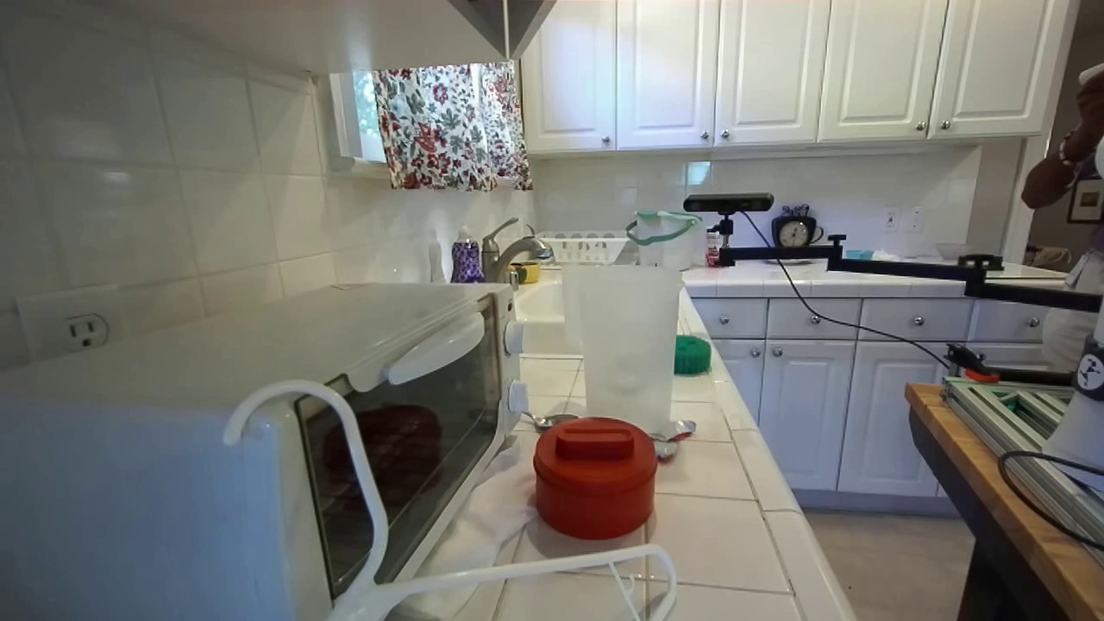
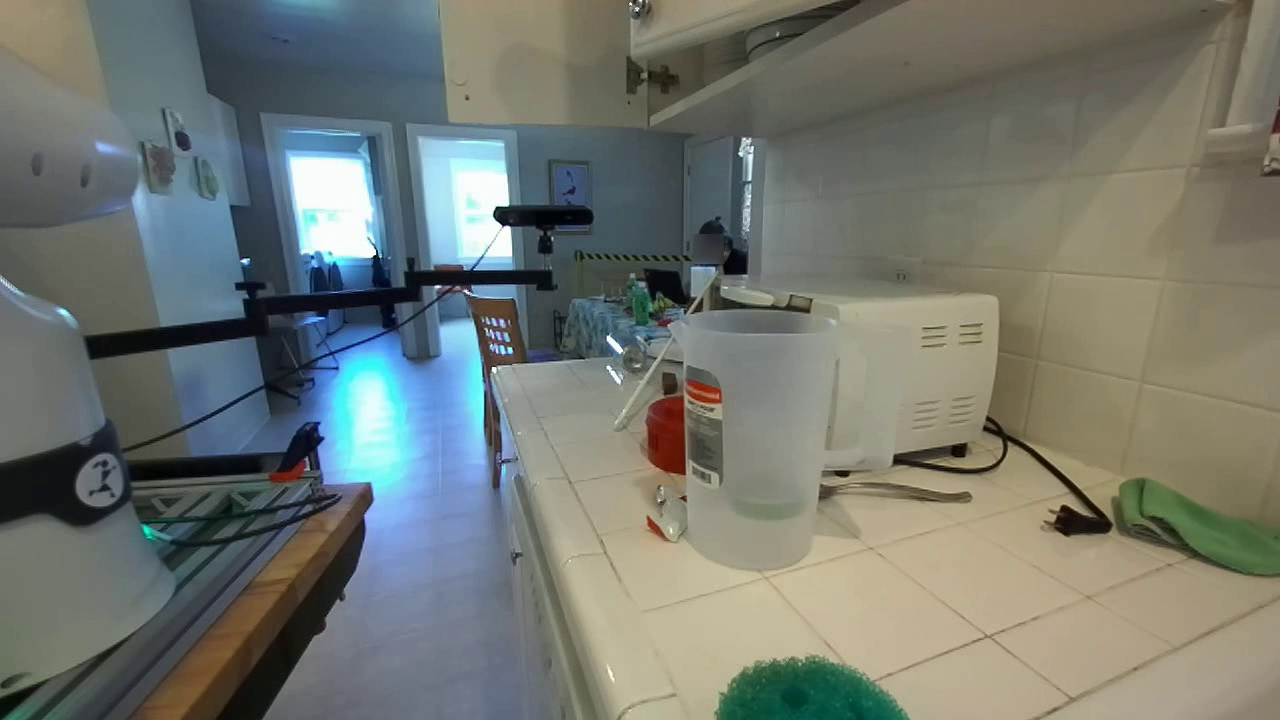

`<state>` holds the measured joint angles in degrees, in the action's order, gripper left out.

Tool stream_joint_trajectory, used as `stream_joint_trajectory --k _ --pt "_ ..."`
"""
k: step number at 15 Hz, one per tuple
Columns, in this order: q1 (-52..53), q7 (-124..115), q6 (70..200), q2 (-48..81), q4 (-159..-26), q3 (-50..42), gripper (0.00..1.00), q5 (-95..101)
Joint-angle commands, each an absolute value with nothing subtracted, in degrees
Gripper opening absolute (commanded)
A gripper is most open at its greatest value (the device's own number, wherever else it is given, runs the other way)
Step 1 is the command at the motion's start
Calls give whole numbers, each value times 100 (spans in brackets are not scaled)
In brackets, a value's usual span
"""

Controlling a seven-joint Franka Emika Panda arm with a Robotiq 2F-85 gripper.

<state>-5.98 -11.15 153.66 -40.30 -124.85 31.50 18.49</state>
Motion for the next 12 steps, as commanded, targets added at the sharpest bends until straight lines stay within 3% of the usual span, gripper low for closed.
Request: stream_joint_trajectory --k 1,12 --pt "-465 -1040 15440 -3763 -12327 3049 100 1937" --pt "-418 -998 15779 -3365 -12265 2969 100 1938"
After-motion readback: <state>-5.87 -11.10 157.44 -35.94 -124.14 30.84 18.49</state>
